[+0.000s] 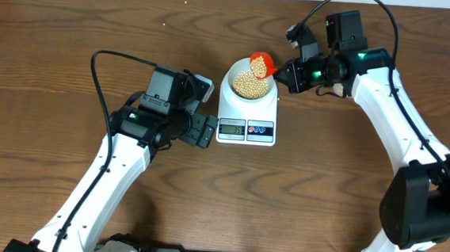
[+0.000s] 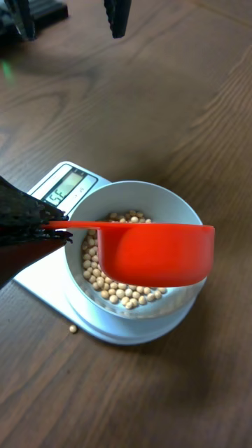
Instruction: Scoop item into bowl and weigh 50g on scale
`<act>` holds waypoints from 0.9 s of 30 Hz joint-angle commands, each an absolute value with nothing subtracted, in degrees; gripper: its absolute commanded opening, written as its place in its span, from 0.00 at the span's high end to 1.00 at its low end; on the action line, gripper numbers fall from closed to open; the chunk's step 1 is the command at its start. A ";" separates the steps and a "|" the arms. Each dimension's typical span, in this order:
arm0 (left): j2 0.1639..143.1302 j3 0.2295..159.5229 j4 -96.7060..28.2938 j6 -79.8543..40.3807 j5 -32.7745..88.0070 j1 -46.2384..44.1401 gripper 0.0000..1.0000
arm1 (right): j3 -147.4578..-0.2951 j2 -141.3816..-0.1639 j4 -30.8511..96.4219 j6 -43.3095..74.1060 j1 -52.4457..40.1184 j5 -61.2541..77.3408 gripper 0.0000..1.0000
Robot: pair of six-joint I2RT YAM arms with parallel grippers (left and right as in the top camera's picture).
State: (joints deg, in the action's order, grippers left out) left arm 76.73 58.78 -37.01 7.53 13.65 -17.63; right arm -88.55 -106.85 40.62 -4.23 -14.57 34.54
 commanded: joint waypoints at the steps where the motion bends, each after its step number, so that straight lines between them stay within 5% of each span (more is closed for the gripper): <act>1: 76.84 58.54 -36.99 7.70 14.13 -17.43 0.09 | -90.11 -105.43 40.77 -6.13 -15.92 31.90 0.99; 27: 76.84 58.54 -36.99 7.70 14.13 -17.43 0.09 | -90.11 -105.43 42.50 -8.88 -17.47 29.93 0.99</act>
